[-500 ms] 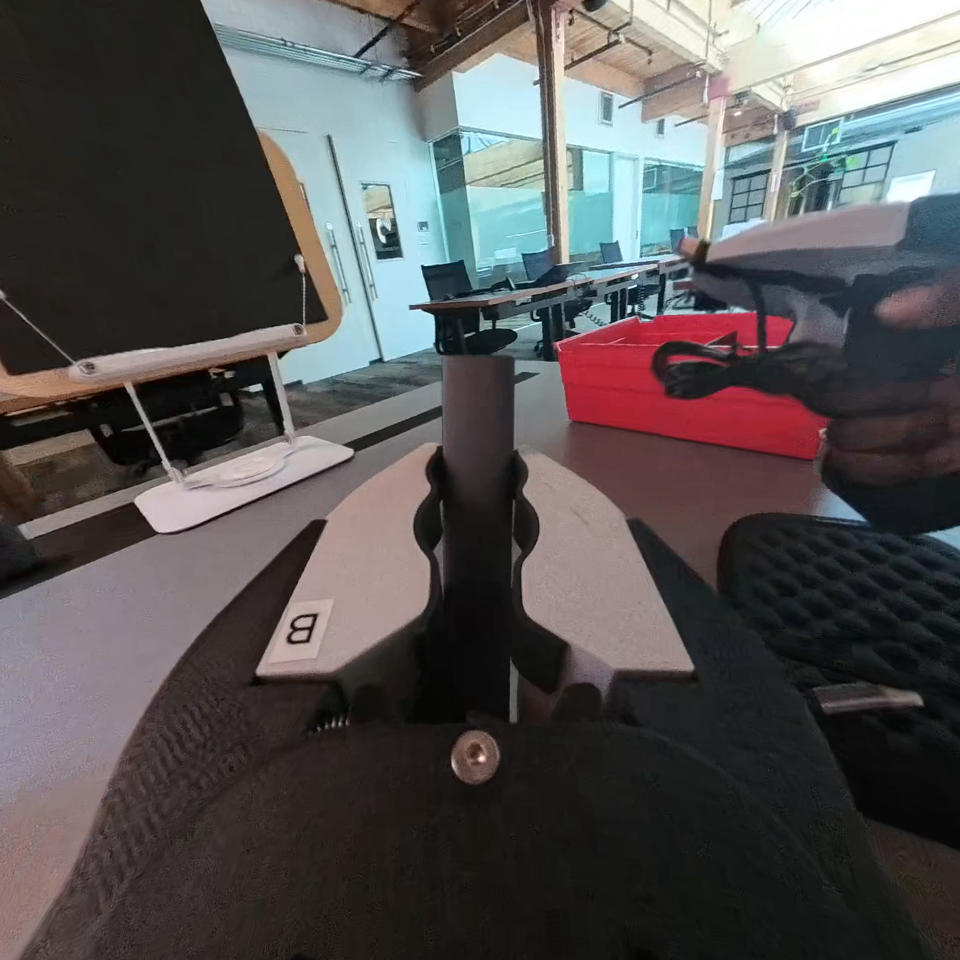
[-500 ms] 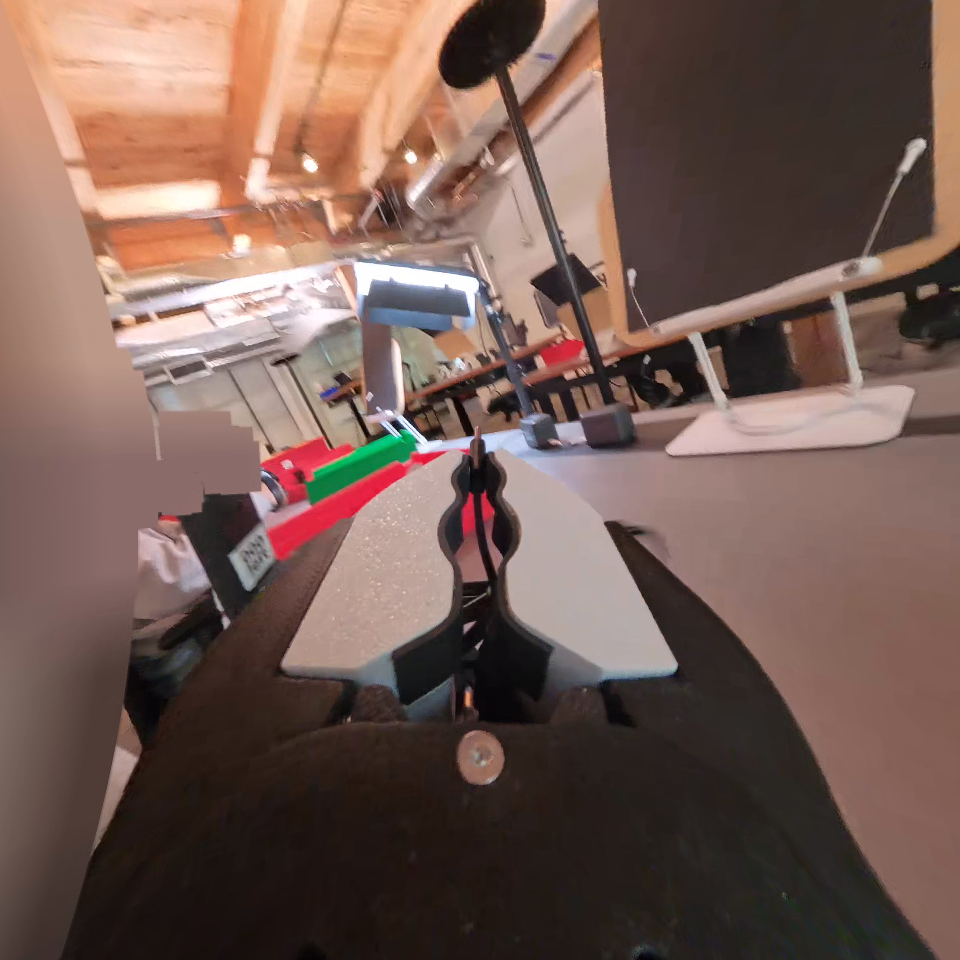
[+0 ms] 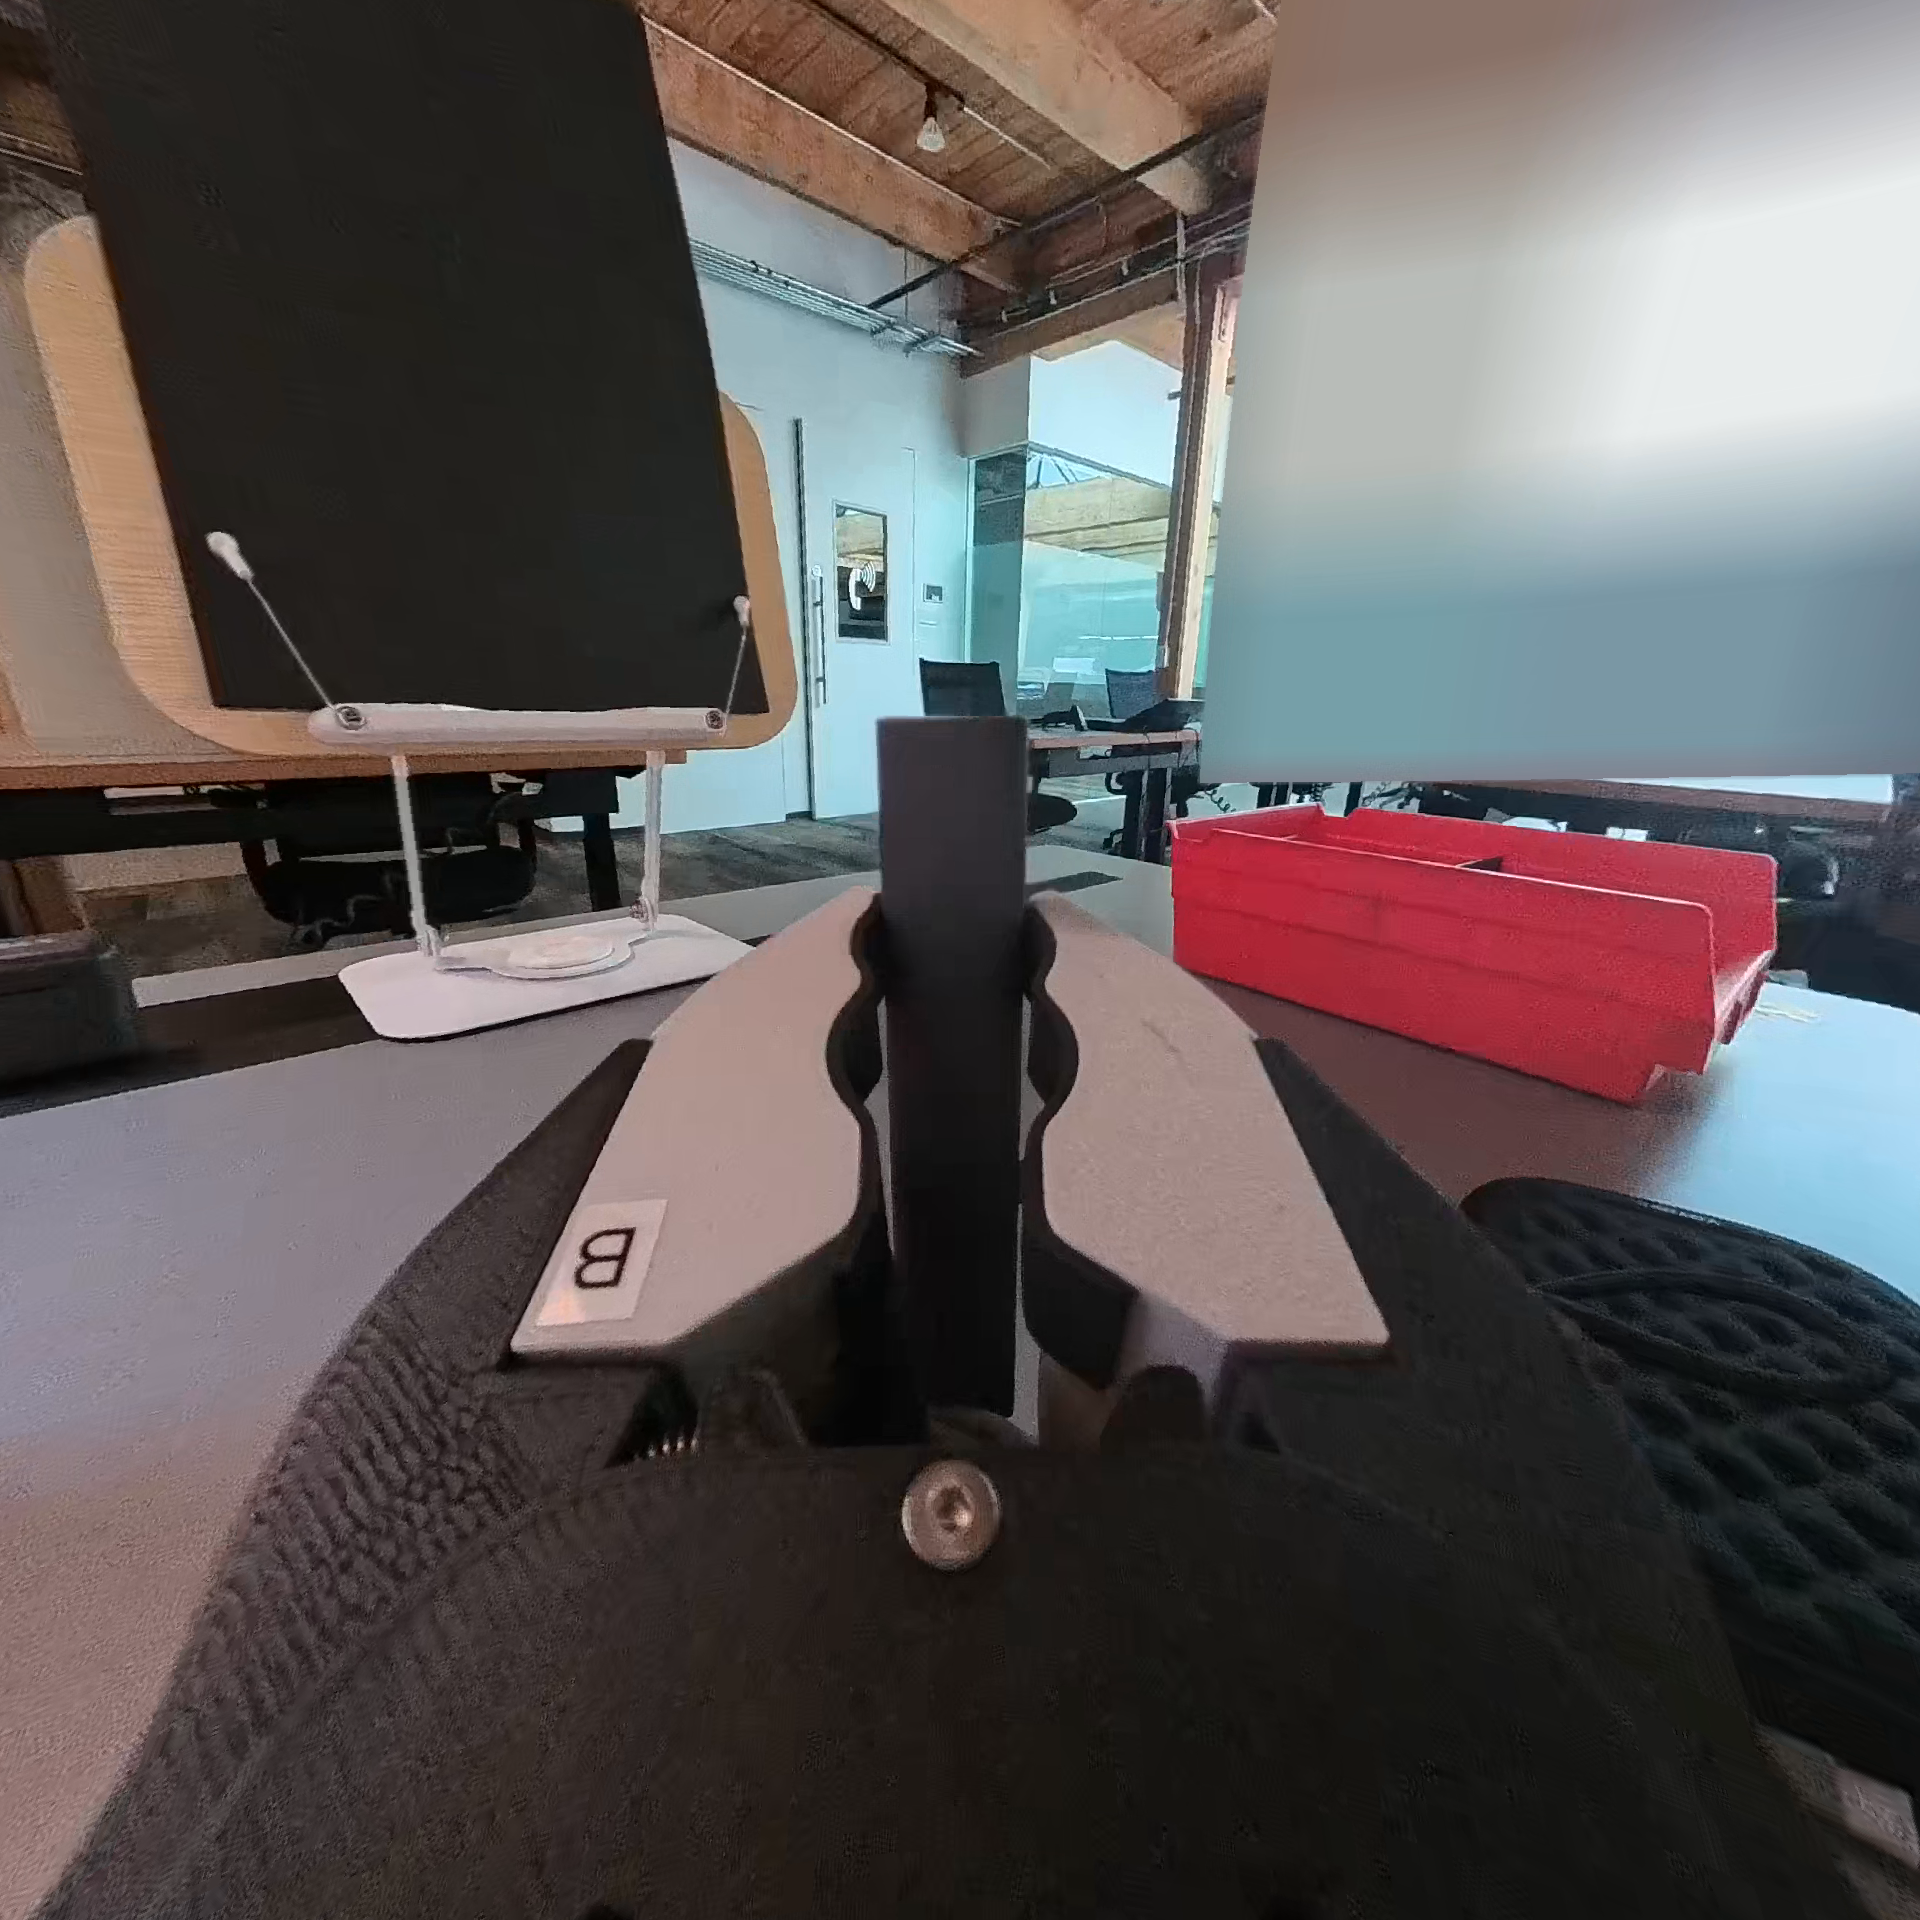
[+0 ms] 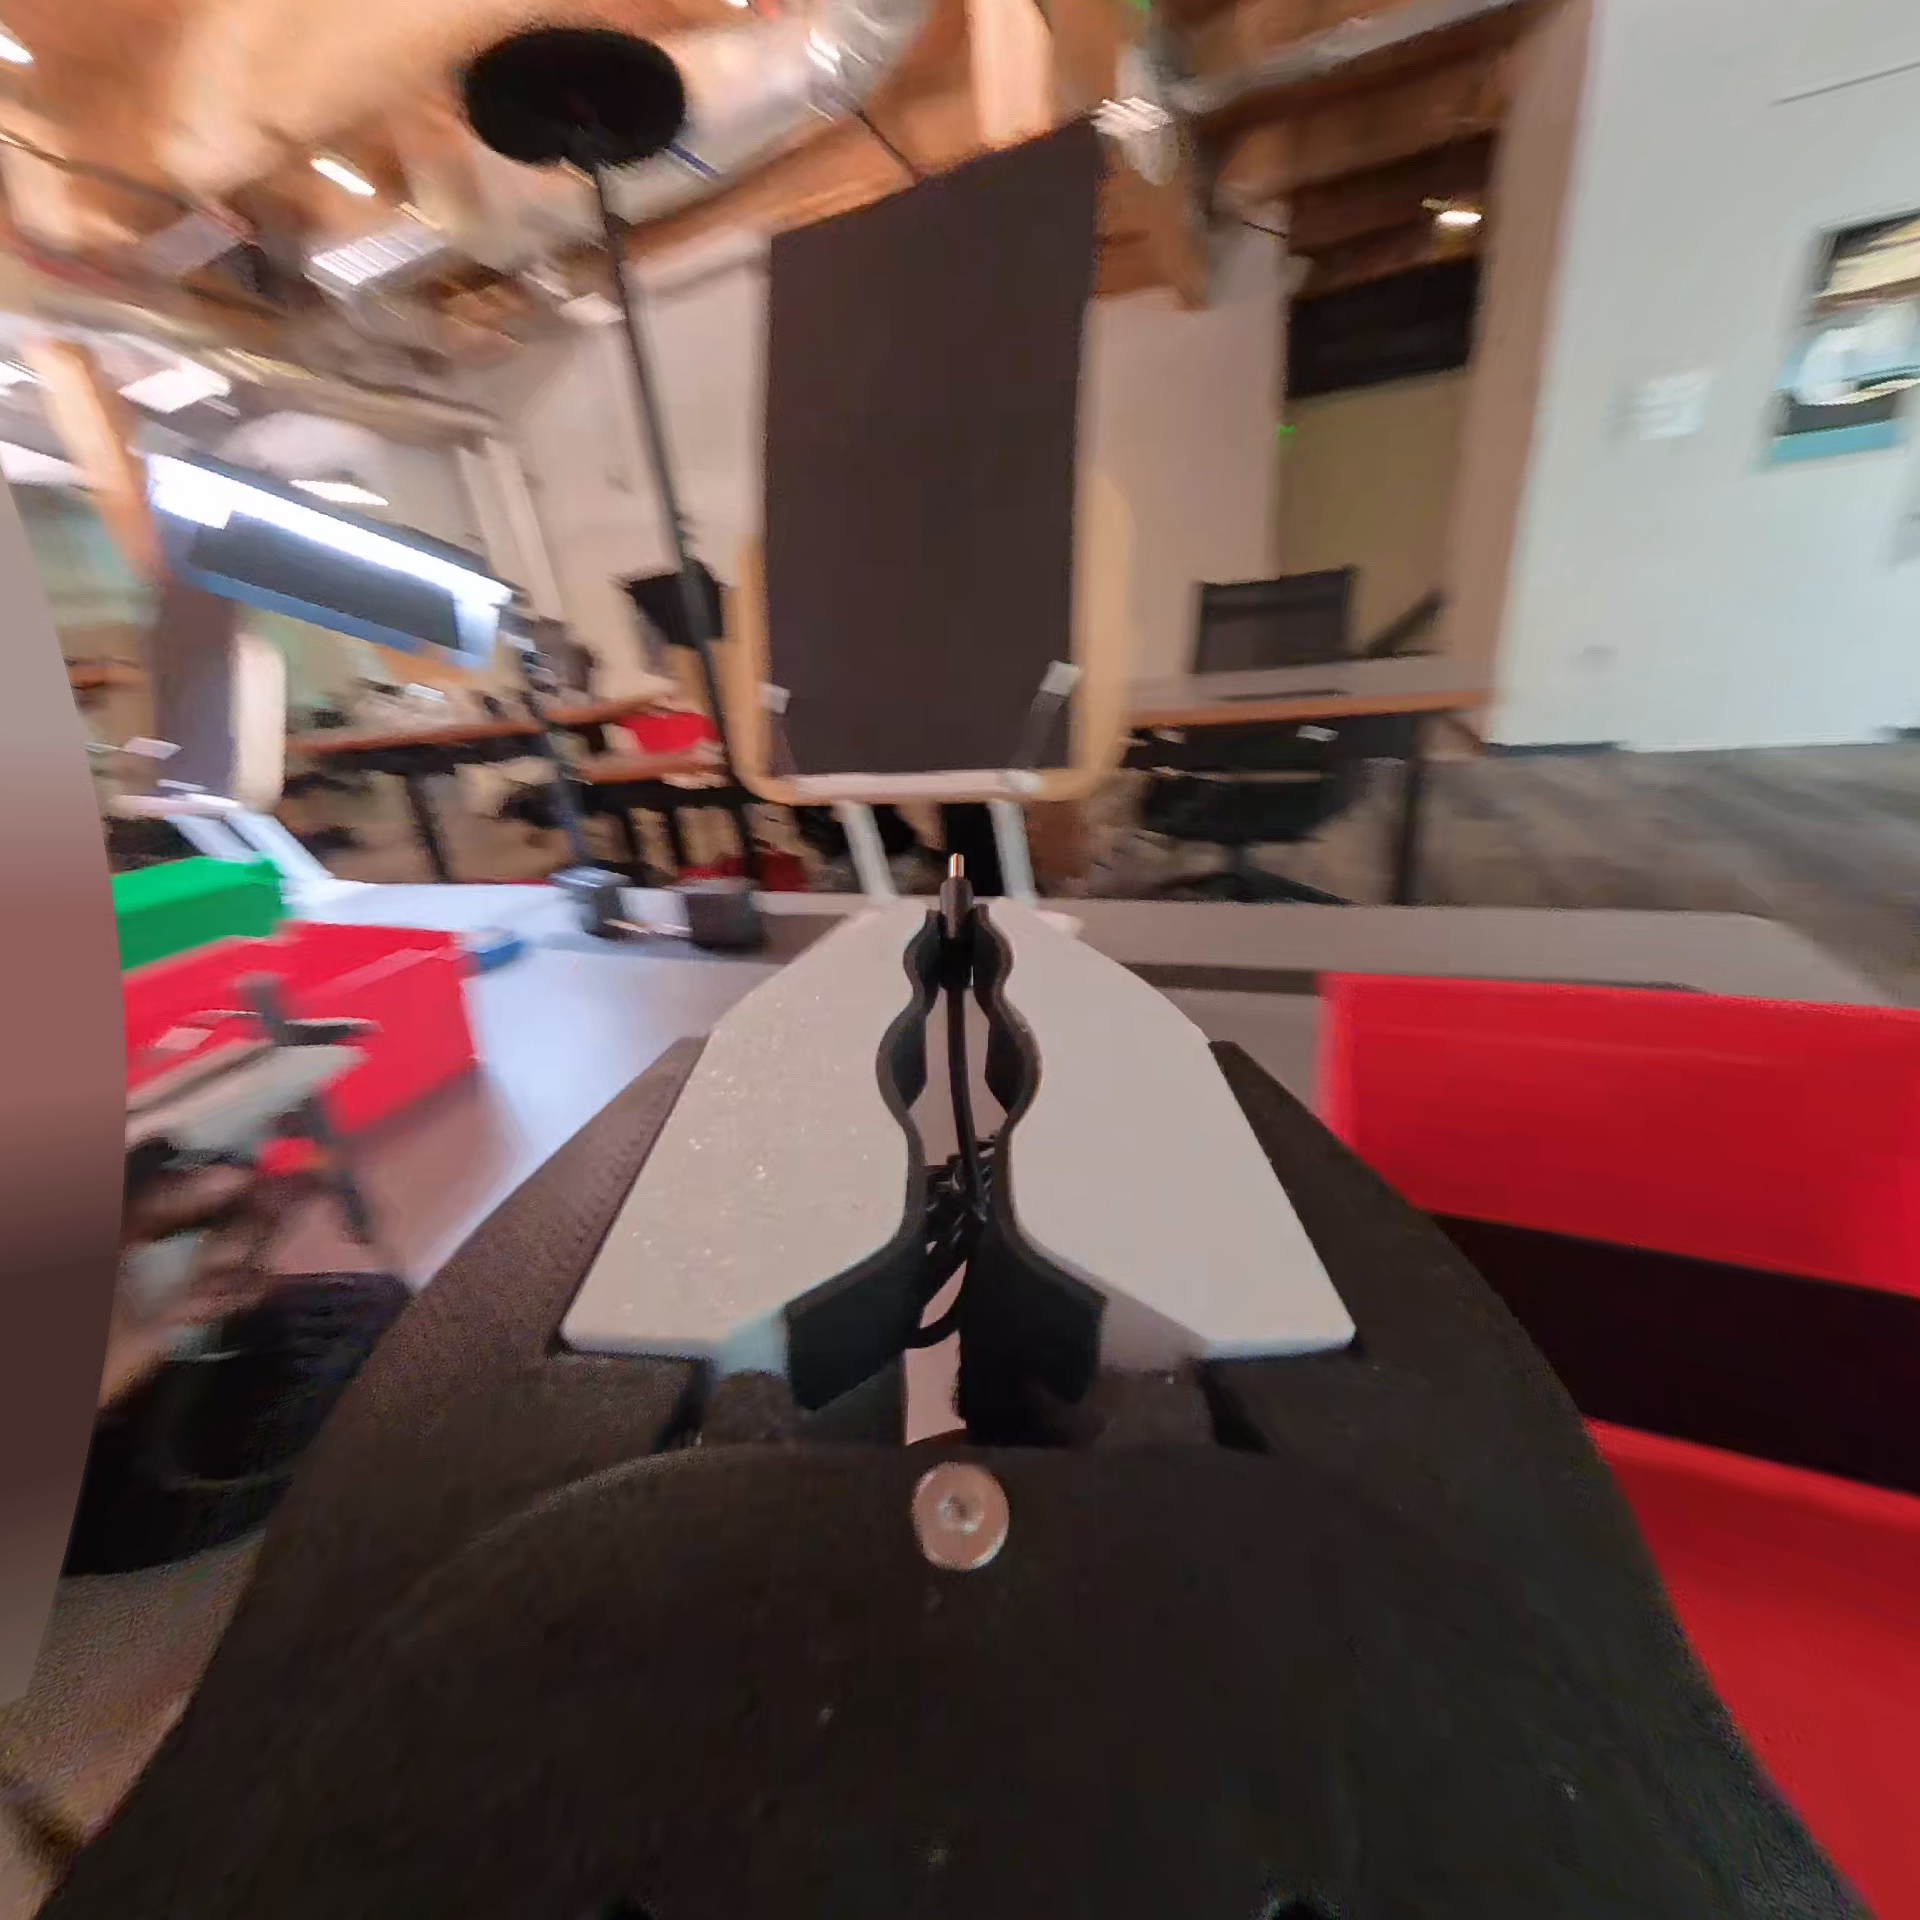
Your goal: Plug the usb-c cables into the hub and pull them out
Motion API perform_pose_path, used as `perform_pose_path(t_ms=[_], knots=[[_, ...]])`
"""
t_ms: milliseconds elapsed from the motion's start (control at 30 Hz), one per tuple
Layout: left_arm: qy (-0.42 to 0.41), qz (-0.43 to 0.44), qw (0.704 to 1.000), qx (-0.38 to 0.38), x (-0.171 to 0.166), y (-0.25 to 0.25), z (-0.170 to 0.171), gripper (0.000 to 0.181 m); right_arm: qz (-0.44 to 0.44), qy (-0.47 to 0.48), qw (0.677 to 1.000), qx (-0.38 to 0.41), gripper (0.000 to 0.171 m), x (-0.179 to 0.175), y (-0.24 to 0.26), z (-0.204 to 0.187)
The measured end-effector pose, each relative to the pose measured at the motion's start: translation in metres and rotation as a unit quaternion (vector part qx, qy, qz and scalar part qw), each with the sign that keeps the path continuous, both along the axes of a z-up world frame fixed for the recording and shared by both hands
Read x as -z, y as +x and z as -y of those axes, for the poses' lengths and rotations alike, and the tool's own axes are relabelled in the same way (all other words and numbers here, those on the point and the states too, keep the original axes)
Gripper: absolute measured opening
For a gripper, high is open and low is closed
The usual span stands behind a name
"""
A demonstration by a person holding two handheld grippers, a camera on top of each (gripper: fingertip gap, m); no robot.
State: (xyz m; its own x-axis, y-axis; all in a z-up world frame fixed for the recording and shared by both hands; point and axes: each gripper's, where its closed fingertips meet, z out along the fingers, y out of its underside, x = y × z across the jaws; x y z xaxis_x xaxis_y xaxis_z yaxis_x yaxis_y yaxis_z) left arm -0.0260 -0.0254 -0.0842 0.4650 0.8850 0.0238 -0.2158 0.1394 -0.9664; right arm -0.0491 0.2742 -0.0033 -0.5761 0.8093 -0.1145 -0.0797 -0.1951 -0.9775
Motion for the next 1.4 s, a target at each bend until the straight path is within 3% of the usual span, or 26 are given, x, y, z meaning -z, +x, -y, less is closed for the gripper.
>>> perform_pose_path(t_ms=[200, 333, 467, 700, 933, 1033, 1133, 1267, 1333, 1400], knots=[[0.008, 0.01, 1.0, 0.002, 0.003, -0.004, 0.002, 0.024, 0.096, 0.123, 0.97, 0.186, 0.005, 0.056, -0.054, -0.1], [-0.004, 0.013, 1.0, -0.005, 0.006, -0.006, 0.001, 0.024, 0.21, 0.167, 0.941, 0.209, 0.005, 0.114, -0.079, -0.128], [0.001, 0.014, 1.0, -0.015, 0.007, -0.008, 0.006, 0.024, 0.275, 0.257, 0.884, 0.278, 0.009, 0.151, -0.084, -0.154], [-0.009, 0.019, 1.0, -0.013, 0.009, -0.009, 0.003, 0.026, 0.294, 0.334, 0.819, 0.363, 0.053, 0.146, -0.073, -0.164], [-0.005, 0.012, 1.0, -0.012, 0.007, -0.007, 0.004, 0.02, 0.242, 0.349, 0.816, 0.393, 0.068, 0.112, -0.064, -0.146], [-0.005, 0.012, 1.0, -0.011, 0.007, -0.007, 0.004, 0.02, 0.214, 0.339, 0.832, 0.384, 0.069, 0.097, -0.06, -0.127], [-0.008, 0.012, 1.0, -0.01, 0.007, -0.007, 0.003, 0.019, 0.162, 0.298, 0.884, 0.321, 0.07, 0.077, -0.053, -0.08], [-0.011, 0.012, 1.0, -0.01, 0.007, -0.006, 0.003, 0.019, 0.07, 0.213, 0.968, 0.115, 0.068, 0.056, -0.029, 0.03], [-0.012, 0.011, 1.0, -0.01, 0.007, -0.006, 0.003, 0.019, 0.035, 0.169, 0.985, -0.023, 0.075, 0.055, -0.005, 0.095], [-0.013, 0.012, 1.0, -0.01, 0.007, -0.006, 0.003, 0.019, 0.023, 0.146, 0.978, -0.15, 0.084, 0.065, 0.024, 0.154]])
